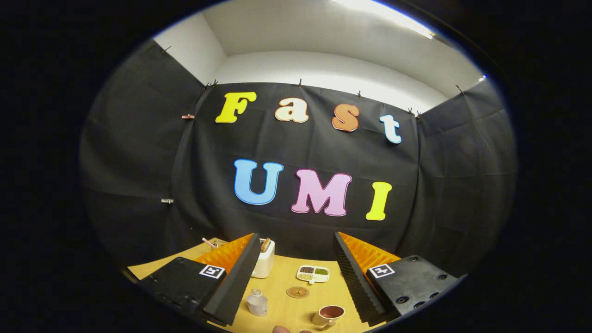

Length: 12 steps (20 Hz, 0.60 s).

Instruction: Take the bottle from table, then pour the juice into the cup, finally place the bottle on the coaster

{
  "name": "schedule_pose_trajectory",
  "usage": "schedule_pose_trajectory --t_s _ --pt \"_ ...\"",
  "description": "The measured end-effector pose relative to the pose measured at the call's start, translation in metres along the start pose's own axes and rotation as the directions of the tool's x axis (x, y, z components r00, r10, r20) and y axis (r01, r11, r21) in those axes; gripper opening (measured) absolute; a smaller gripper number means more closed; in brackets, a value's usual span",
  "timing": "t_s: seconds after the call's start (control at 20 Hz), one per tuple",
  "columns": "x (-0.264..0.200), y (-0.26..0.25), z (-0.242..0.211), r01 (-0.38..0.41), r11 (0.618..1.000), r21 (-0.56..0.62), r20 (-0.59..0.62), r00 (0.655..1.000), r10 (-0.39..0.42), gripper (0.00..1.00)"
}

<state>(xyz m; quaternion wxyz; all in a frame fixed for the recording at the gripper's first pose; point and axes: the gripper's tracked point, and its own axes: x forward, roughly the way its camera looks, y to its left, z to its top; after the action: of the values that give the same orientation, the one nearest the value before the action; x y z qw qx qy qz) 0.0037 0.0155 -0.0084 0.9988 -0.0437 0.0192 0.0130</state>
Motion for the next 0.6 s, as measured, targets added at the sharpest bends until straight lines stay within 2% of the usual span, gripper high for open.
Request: schedule_pose_trajectory --t_s 0.15,0.3,0.6 --pt "0.005 0.02 0.0 -0.045 0.997 -0.058 -0.002 0.999 0.045 0.96" --pt "0.006 0.035 -0.011 -0.062 0.998 0.011 -0.024 0.998 0.062 0.97" --pt "0.009 0.048 -0.035 -0.037 0.987 0.156 -0.038 0.998 0.044 0.96"
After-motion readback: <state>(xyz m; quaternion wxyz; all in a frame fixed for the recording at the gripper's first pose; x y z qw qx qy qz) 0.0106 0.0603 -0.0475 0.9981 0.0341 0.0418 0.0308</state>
